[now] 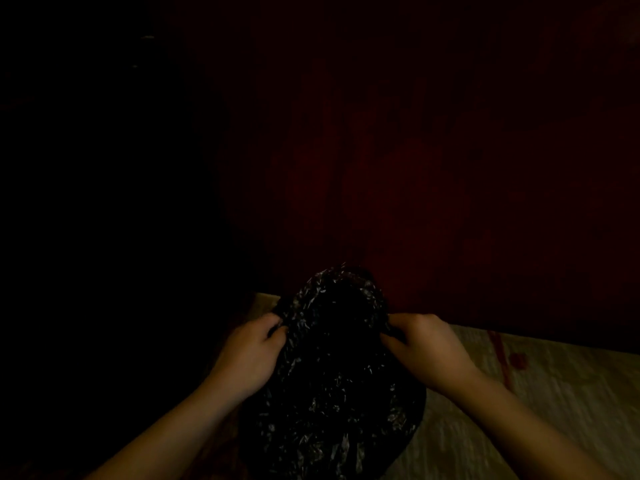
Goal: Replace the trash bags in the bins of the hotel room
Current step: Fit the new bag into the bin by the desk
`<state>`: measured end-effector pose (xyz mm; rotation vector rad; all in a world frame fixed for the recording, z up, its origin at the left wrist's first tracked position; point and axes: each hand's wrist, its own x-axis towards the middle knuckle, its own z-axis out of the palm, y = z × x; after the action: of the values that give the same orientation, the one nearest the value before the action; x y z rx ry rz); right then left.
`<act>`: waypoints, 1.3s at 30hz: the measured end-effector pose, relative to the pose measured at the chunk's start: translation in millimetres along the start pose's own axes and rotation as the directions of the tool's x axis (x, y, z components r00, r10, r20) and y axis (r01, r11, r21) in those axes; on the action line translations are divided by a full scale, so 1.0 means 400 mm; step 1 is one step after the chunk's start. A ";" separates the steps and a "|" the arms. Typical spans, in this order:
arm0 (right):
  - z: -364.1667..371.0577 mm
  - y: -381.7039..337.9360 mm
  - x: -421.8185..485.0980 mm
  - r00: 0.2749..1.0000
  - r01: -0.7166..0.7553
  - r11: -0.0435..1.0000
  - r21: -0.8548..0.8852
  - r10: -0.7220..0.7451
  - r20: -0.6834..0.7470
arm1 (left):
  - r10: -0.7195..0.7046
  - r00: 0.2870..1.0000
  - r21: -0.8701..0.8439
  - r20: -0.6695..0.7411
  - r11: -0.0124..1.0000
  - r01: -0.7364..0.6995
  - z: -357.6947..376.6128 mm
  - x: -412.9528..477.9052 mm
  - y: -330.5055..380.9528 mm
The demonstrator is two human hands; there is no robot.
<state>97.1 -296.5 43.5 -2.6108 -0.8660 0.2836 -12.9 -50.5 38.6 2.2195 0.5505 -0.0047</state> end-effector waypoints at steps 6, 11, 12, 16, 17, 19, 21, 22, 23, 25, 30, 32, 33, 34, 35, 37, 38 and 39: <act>0.002 0.013 0.006 0.994 -0.097 0.990 0.099 0.101 -0.033 | -0.072 0.996 0.038 -0.050 0.997 0.074 -0.009 0.026 -0.015; -0.008 0.031 0.016 0.984 -0.178 0.949 0.261 0.174 0.039 | -0.140 0.952 0.061 -0.274 0.985 0.163 -0.032 0.028 -0.031; -0.008 0.033 0.018 0.980 -0.200 0.908 0.367 0.193 0.057 | -0.167 0.946 0.014 -0.279 0.984 0.178 -0.034 0.030 -0.033; 0.004 0.044 0.030 0.963 -0.219 0.752 0.622 0.269 0.014 | -0.178 0.939 -0.015 -0.293 0.983 0.181 -0.030 0.029 -0.047; 0.008 0.048 0.031 0.960 -0.228 0.752 0.619 0.281 0.012 | -0.106 0.949 0.040 -0.298 0.991 0.124 -0.030 0.022 -0.048; 0.017 0.056 0.032 0.957 -0.240 0.778 0.580 0.290 0.007 | 0.067 0.970 0.147 -0.233 0.989 -0.033 -0.030 0.004 -0.042; 0.027 0.060 0.030 0.959 -0.221 0.839 0.497 0.280 -0.045 | 0.140 0.988 0.273 -0.070 0.955 -0.116 -0.028 -0.001 -0.046; 0.034 0.062 0.028 0.961 -0.213 0.869 0.447 0.269 -0.065 | 0.118 0.993 0.336 0.005 0.935 -0.113 -0.025 -0.002 -0.051; 0.039 0.061 0.027 0.963 -0.207 0.892 0.402 0.258 -0.077 | 0.085 0.995 0.385 0.059 0.917 -0.101 -0.023 -0.002 -0.057; 0.050 0.062 0.026 0.965 -0.210 0.913 0.349 0.251 -0.076 | 0.050 0.995 0.434 0.092 0.897 -0.085 -0.023 -0.006 -0.064; 0.048 0.066 0.035 0.960 -0.196 0.857 0.476 0.266 -0.083 | -0.003 0.985 0.164 -0.175 0.986 0.033 -0.027 0.011 -0.078; 0.052 0.060 0.040 0.962 -0.169 0.816 0.553 0.258 -0.087 | -0.090 0.963 -0.019 -0.255 0.996 0.088 -0.026 0.025 -0.083; 0.055 0.058 0.043 0.961 -0.155 0.807 0.570 0.257 -0.103 | -0.139 0.948 -0.139 -0.287 0.985 0.102 -0.027 0.031 -0.083; 0.059 0.055 0.046 0.957 -0.142 0.802 0.580 0.261 -0.127 | -0.188 0.928 -0.269 -0.321 0.958 0.101 -0.031 0.035 -0.083; 0.061 0.053 0.048 0.950 -0.128 0.795 0.592 0.270 -0.157 | -0.234 0.905 -0.376 -0.356 0.922 0.091 -0.036 0.038 -0.086; 0.063 0.050 0.055 0.935 -0.104 0.787 0.608 0.286 -0.211 | -0.267 0.875 -0.444 -0.403 0.893 0.067 -0.044 0.046 -0.105; 0.066 0.050 0.059 0.932 -0.095 0.802 0.590 0.280 -0.229 | -0.257 0.878 -0.419 -0.404 0.905 0.072 -0.042 0.048 -0.118; 0.072 0.054 0.063 0.934 -0.098 0.828 0.552 0.268 -0.236 | -0.244 0.888 -0.384 -0.391 0.920 0.084 -0.037 0.049 -0.127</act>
<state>119.8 -288.7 6.7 -2.1287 -0.3522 0.1371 -17.5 -3.8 7.6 1.8072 0.9090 0.4760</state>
